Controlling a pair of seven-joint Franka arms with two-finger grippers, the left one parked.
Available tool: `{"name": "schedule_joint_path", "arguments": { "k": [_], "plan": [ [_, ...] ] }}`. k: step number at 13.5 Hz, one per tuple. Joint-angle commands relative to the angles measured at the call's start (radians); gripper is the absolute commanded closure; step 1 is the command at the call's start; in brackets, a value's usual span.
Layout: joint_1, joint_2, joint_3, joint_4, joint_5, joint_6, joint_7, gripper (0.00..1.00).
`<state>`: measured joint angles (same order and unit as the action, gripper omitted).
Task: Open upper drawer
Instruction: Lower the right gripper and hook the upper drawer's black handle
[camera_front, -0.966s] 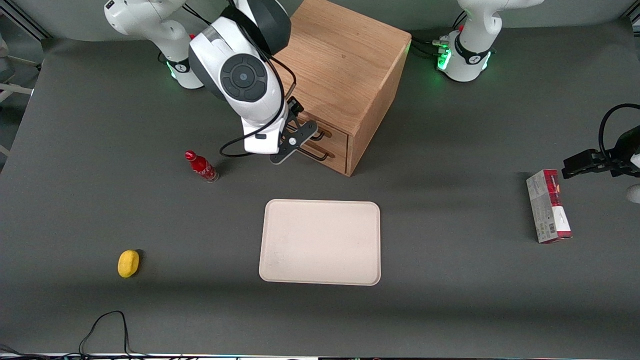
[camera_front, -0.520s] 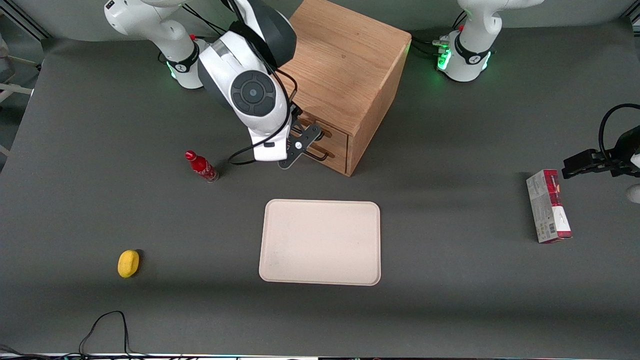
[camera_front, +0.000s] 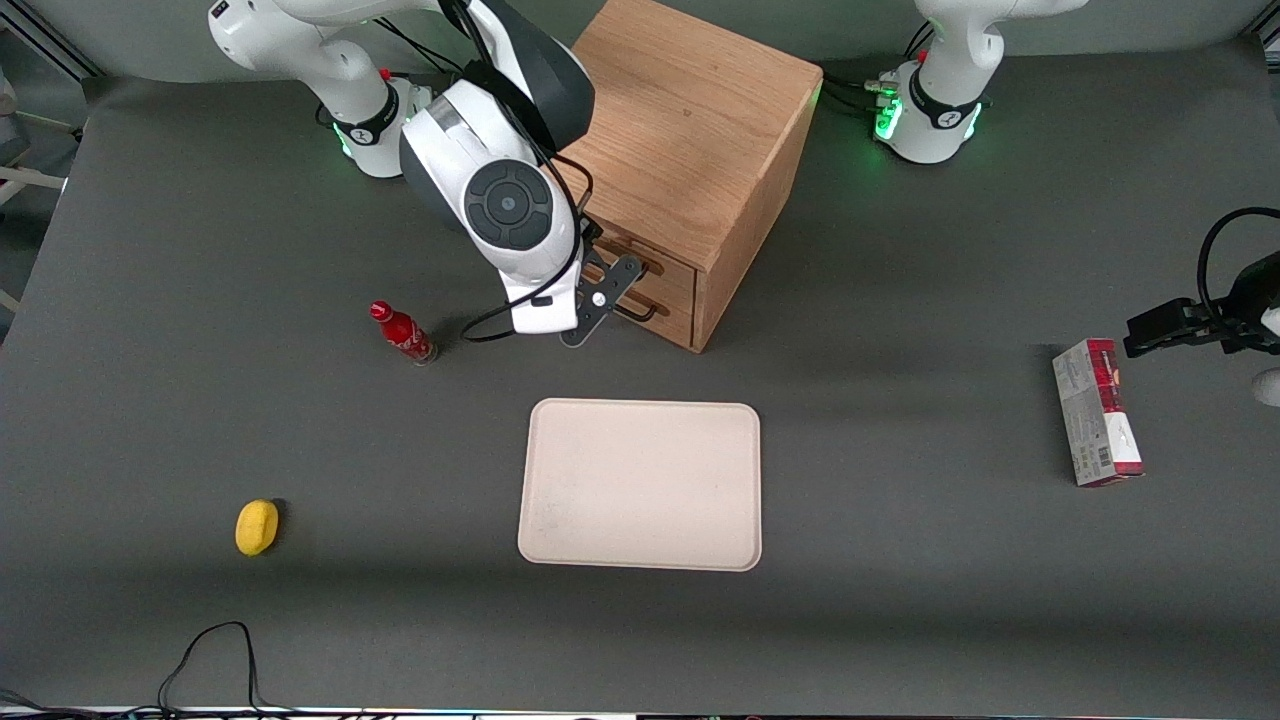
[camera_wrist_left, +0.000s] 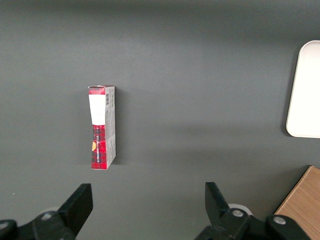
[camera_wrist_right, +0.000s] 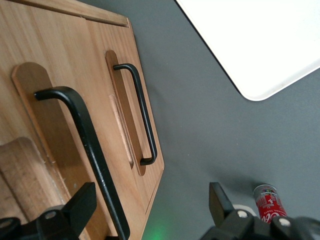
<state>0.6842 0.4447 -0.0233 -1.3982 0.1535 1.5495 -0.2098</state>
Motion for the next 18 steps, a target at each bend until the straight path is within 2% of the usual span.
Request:
{"name": "schedule_joint_path", "arguments": {
  "k": [1,7,10,13,16,18],
  "plan": [
    [0.003,0.017,-0.003,0.007,0.012,-0.003,-0.026,0.00],
    [0.002,0.003,-0.003,-0.018,0.015,-0.040,-0.045,0.00],
    [0.000,-0.003,-0.020,-0.007,0.070,-0.048,-0.048,0.00],
    [-0.002,-0.011,-0.021,0.001,0.075,-0.042,-0.052,0.00],
    [0.012,-0.005,-0.015,0.028,0.057,-0.037,-0.207,0.00],
    [0.000,0.002,-0.017,0.030,0.067,-0.039,-0.217,0.00]
  ]
}}
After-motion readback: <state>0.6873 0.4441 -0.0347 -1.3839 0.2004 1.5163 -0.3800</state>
